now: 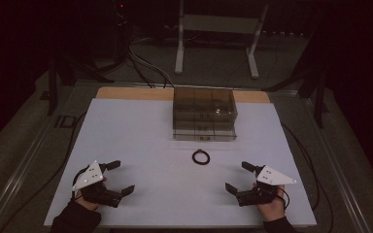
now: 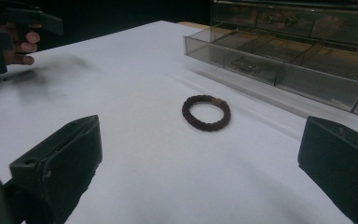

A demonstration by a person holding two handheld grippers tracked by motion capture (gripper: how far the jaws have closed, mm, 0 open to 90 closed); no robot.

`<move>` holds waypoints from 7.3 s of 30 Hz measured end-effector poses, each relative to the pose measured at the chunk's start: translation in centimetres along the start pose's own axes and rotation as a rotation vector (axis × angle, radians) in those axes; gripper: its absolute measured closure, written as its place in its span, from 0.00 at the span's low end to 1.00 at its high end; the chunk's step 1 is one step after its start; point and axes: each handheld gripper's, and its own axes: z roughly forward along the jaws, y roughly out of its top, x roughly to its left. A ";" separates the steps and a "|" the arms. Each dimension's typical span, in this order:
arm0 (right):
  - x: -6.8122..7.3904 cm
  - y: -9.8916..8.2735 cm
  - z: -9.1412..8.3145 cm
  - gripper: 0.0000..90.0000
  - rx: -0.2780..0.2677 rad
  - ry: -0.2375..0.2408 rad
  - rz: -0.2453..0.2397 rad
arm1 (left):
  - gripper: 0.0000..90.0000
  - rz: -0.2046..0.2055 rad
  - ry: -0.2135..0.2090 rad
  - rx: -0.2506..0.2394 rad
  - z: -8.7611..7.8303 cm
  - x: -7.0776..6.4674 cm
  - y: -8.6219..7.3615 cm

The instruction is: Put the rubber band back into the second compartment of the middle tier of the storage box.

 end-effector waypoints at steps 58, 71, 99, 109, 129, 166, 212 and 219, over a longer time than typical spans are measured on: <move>0.2 7.5 2.4 0.00 0.022 -0.053 0.010 | 0.00 -0.004 0.004 0.006 0.2 -0.2 0.2; 0.2 8.6 4.5 0.00 0.042 -0.025 -0.011 | 0.00 -0.008 0.003 0.002 0.1 -0.1 0.2; -0.7 8.1 9.2 0.00 0.116 -0.002 0.003 | 0.00 -0.002 0.000 0.006 0.0 -0.3 0.2; -1.4 7.4 10.3 0.02 0.153 -0.011 0.025 | 0.00 -0.003 -0.001 0.006 0.1 -0.3 0.2; -2.0 5.7 11.8 0.24 0.274 -0.068 0.108 | 0.00 -0.002 -0.003 0.013 0.1 -0.3 0.2; -2.1 3.7 14.3 0.83 0.455 -0.181 0.028 | 0.00 0.002 -0.005 0.024 0.2 -0.3 0.1; -1.7 5.1 12.5 0.95 0.453 -0.135 0.005 | 0.00 0.010 0.001 0.026 0.2 -0.4 0.1; -1.6 5.4 12.0 0.95 0.453 -0.127 0.016 | 0.00 0.006 0.001 0.021 0.2 -0.4 0.2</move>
